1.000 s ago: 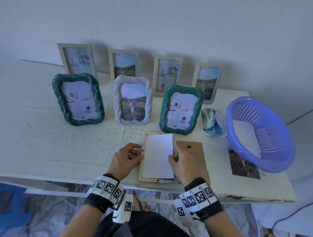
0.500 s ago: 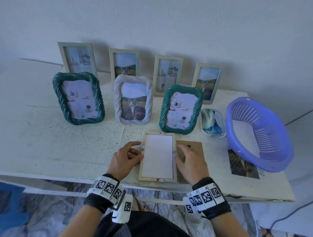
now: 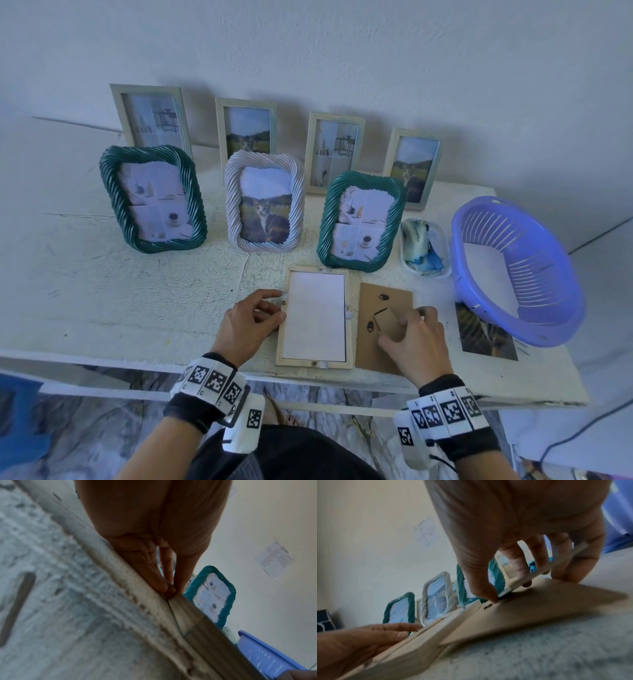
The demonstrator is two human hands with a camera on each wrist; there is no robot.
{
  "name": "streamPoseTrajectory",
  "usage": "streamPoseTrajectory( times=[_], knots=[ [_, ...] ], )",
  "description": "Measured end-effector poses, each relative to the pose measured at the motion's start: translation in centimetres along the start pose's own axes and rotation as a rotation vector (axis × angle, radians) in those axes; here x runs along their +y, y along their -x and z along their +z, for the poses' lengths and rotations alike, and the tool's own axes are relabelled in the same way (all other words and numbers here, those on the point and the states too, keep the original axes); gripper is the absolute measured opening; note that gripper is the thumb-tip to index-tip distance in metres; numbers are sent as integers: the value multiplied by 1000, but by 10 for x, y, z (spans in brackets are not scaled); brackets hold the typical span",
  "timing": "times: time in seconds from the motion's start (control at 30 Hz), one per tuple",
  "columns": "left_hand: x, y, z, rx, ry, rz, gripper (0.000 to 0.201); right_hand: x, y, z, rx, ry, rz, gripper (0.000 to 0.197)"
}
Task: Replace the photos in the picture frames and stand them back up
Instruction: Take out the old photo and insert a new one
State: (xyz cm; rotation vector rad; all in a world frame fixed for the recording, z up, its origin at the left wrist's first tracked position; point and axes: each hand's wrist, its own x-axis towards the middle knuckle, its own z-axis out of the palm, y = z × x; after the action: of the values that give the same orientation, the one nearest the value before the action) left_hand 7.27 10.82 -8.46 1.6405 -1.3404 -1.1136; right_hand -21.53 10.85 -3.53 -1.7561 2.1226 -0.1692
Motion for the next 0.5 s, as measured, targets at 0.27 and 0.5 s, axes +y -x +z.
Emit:
streamPoseTrajectory(
  times=[0.27,0.5],
  knots=[
    [0,0,1,6,-4,4,33,-36,7,-1,167,-42,-224,39],
    [-1,0,1,7,0,19,32,-87,11,27,75,34,-358,47]
  ],
)
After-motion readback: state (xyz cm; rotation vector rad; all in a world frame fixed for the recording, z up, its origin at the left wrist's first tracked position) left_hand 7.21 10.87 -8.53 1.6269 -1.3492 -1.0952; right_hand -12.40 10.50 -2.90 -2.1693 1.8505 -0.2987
